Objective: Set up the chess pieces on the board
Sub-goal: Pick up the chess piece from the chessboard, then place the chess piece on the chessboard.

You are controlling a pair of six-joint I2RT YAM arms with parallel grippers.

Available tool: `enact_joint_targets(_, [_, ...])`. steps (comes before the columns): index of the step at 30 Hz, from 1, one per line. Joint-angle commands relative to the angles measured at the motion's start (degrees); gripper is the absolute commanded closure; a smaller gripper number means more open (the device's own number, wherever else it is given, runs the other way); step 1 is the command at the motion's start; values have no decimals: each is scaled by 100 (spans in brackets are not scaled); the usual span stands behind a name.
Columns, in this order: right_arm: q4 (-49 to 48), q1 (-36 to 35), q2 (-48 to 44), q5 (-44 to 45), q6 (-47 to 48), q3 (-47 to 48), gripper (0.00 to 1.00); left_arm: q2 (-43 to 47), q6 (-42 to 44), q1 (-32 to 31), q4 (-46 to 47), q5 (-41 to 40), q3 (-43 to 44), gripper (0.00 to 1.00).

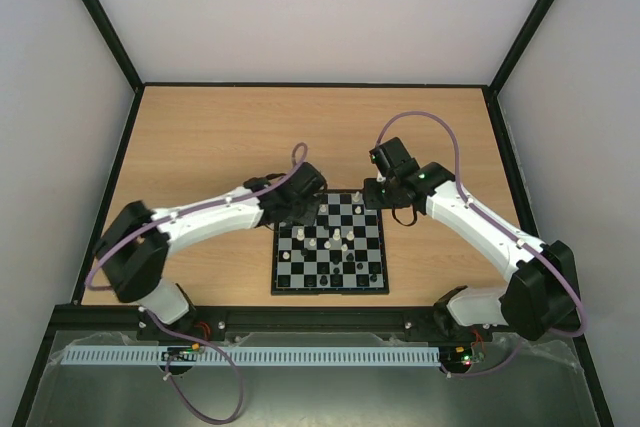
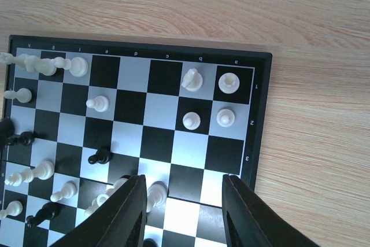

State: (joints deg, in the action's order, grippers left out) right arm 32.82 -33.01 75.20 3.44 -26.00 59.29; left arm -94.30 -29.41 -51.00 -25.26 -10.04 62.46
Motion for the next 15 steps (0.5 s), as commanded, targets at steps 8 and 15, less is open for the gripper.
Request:
enact_joint_targets(8, [73, 14, -95, -146, 71, -15, 64, 2067, -736, -459, -1546, 274, -591, 94])
enact_joint_targets(15, [84, 14, -25, -170, 94, 17, 64, 2351, -1169, -1072, -1609, 413, -1001, 94])
